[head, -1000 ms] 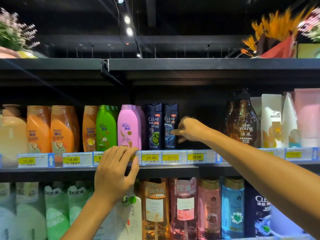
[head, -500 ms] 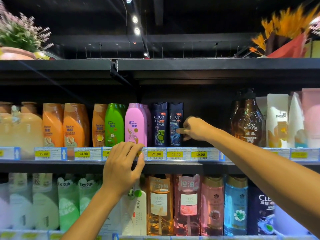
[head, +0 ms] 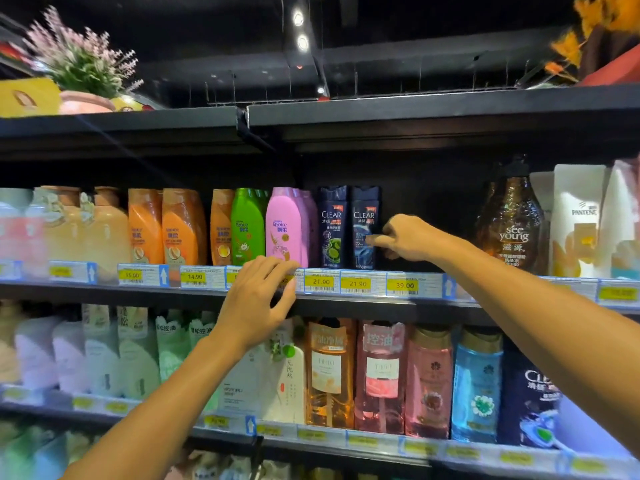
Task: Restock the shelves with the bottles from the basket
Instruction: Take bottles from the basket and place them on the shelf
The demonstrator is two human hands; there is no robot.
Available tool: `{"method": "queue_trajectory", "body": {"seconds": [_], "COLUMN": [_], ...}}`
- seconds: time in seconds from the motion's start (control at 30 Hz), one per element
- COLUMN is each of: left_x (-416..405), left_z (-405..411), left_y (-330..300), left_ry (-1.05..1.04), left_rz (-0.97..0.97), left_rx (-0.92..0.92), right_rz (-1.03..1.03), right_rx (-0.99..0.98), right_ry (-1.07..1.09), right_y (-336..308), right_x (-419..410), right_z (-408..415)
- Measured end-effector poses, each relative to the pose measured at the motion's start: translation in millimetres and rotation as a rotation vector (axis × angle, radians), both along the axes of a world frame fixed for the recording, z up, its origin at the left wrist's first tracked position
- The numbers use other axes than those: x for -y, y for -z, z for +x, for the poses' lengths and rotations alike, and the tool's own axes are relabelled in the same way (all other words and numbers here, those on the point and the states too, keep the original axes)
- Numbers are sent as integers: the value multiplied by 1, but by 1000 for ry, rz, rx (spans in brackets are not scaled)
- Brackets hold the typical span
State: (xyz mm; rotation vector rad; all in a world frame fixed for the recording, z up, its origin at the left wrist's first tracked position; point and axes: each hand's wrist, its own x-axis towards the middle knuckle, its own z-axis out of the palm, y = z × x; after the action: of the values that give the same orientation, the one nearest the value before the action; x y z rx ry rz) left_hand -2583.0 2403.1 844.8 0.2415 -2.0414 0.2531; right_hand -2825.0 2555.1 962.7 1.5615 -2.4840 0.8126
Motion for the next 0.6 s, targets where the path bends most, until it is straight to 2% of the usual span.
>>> {"method": "queue_trajectory", "body": {"seconds": [0.13, 0.23, 0.4, 0.5, 0.6], "left_x": [-10, -10, -13, -16, -22], "left_z": [23, 50, 119, 178, 251], "left_y": [-15, -27, -25, -5, 37], "left_ry": [-65, -141, -319, -400, -471], "left_rz": [1, 17, 112, 234, 375], "left_rx": [91, 101, 161, 237, 346], "right_rz": [-219, -380, -396, -375, -241], "right_rx": [-215, -284, -308, -323, -263], "right_ry": [-16, -116, -374, -520, -632], "right_y": [-6, -2, 31, 70, 127], "right_x": [-29, -44, -39, -19, 8], "right_z": [14, 34, 100, 156, 216]}}
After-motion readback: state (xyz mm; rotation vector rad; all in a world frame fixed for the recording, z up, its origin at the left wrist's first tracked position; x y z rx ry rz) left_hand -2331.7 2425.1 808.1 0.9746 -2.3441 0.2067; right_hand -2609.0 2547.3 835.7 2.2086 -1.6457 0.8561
